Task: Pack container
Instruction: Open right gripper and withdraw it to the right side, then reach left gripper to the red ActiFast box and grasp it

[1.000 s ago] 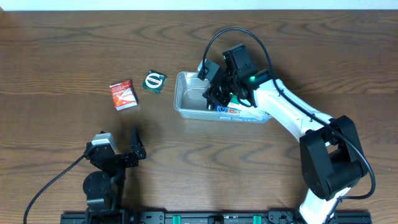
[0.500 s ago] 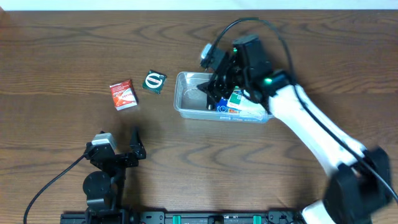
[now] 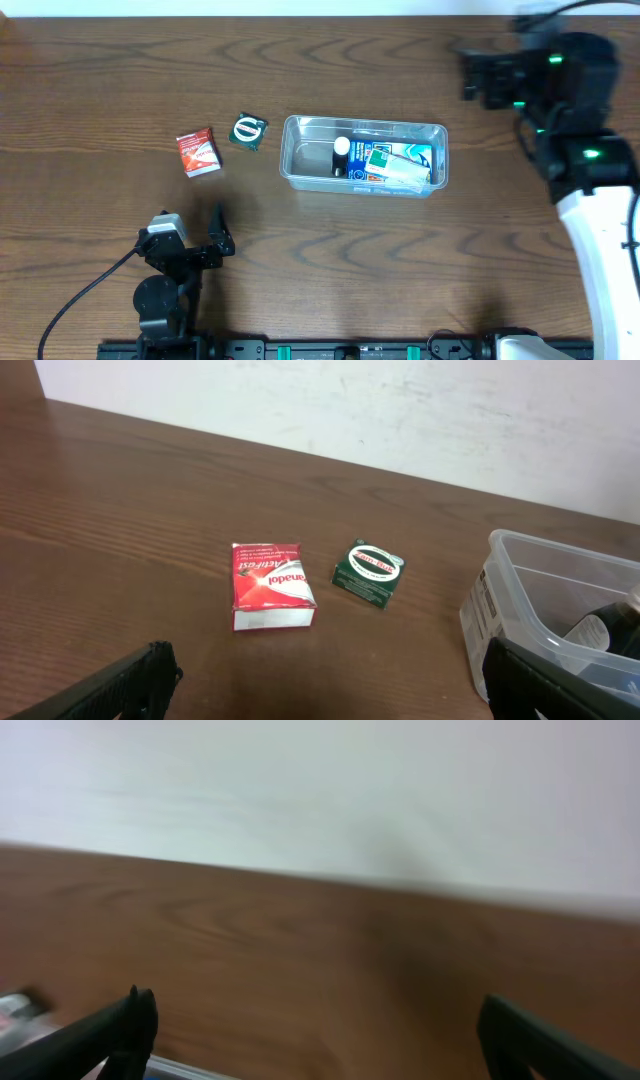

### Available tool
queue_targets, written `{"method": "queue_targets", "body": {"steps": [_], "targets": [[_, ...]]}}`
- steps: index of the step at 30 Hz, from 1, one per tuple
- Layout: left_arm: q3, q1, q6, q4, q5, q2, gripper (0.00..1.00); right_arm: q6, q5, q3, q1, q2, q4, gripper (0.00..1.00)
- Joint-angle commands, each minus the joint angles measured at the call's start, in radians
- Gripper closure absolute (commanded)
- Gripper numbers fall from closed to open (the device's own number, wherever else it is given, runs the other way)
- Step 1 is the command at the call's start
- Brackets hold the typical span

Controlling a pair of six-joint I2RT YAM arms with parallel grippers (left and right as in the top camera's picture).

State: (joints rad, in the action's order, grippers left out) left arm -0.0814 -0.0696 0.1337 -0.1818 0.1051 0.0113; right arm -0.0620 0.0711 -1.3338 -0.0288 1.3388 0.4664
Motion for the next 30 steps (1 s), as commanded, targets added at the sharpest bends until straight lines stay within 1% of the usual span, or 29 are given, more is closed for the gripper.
{"method": "queue_targets", "body": {"steps": [1, 6, 9, 16, 19, 22, 24, 26, 30], "targets": [[0.014, -0.004, -0.003, -0.034, 0.011, -0.001, 0.02, -0.178, -0.053, -0.009, 0.118, 0.008, 0.055, 0.01], [0.014, -0.004, -0.003, -0.03, 0.011, -0.001, 0.02, -0.182, -0.056, -0.008, 0.269, 0.039, 0.152, 0.01], [0.014, -0.004, -0.002, -0.018, 0.012, -0.001, 0.02, -0.207, -0.056, -0.008, 0.314, 0.055, 0.193, 0.01], [0.014, -0.004, -0.002, -0.018, 0.028, -0.001, 0.02, -0.207, -0.056, -0.008, 0.329, 0.06, 0.261, 0.01], [-0.003, -0.004, -0.003, -0.004, 0.114, -0.001, 0.02, -0.207, -0.056, -0.008, 0.329, 0.06, 0.272, 0.01], [-0.056, -0.004, -0.001, -0.037, 0.145, 0.02, 0.02, -0.207, -0.056, -0.008, 0.329, 0.06, 0.271, 0.01], [-0.126, -0.004, 0.001, -0.103, 0.145, 0.084, 0.02, -0.207, -0.056, -0.008, 0.329, 0.06, 0.271, 0.01], [-0.208, -0.004, 0.001, -0.16, 0.137, 0.19, 0.02, -0.207, -0.056, -0.008, 0.329, 0.06, 0.272, 0.01], [-0.441, -0.004, -0.002, -0.272, 0.138, 0.497, 0.02, -0.207, -0.056, -0.008, 0.329, 0.06, 0.272, 0.01]]}}
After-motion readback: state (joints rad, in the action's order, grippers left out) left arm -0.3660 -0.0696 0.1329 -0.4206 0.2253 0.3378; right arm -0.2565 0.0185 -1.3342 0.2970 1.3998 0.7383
